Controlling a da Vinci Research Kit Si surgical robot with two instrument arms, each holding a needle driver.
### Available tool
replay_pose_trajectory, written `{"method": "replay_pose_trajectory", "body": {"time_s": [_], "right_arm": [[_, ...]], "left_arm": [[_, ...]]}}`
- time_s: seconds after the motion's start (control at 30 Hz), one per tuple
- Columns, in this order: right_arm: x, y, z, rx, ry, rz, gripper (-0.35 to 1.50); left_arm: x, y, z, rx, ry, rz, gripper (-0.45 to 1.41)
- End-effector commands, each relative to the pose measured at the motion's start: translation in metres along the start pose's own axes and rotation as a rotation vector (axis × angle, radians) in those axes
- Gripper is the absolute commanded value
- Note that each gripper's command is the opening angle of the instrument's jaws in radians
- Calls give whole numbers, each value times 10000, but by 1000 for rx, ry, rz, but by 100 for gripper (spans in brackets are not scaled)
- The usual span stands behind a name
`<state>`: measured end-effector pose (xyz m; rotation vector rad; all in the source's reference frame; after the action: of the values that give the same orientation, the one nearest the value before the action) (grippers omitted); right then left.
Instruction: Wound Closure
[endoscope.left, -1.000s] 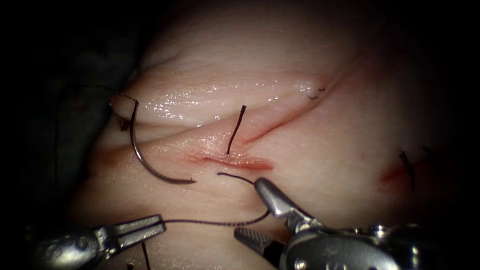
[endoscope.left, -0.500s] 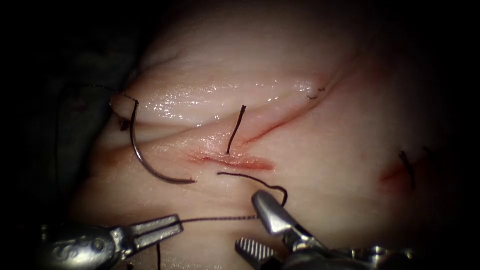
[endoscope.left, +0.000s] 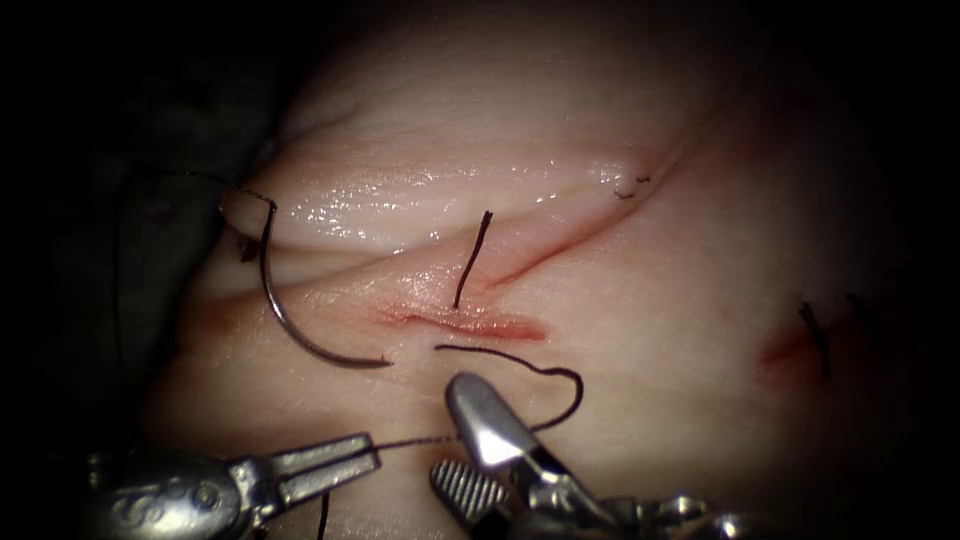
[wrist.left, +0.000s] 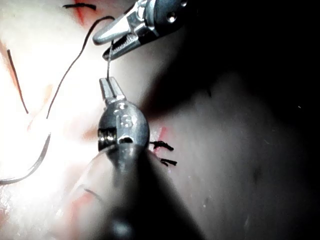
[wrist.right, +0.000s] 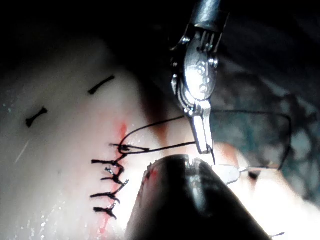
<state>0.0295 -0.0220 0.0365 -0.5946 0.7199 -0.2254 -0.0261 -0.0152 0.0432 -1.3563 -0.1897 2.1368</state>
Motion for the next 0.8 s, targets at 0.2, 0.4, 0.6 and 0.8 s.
{"method": "replay_pose_trajectory", "body": {"time_s": [0.2, 0.4, 0.6, 0.8], "right_arm": [[-15, -8, 8, 14, -63, -65, -35], [-29, -7, 9, 24, -84, -66, -35], [-41, -1, 14, 34, -88, -60, -35], [-51, 7, 14, 26, -87, -53, -35]], "left_arm": [[-5, 5, 5, -2, -1, -1, -45], [-4, 6, 7, 0, -1, -3, -45], [-3, 5, 15, 86, -31, -18, 79], [-20, 11, 22, 97, -53, -2, 84]]}}
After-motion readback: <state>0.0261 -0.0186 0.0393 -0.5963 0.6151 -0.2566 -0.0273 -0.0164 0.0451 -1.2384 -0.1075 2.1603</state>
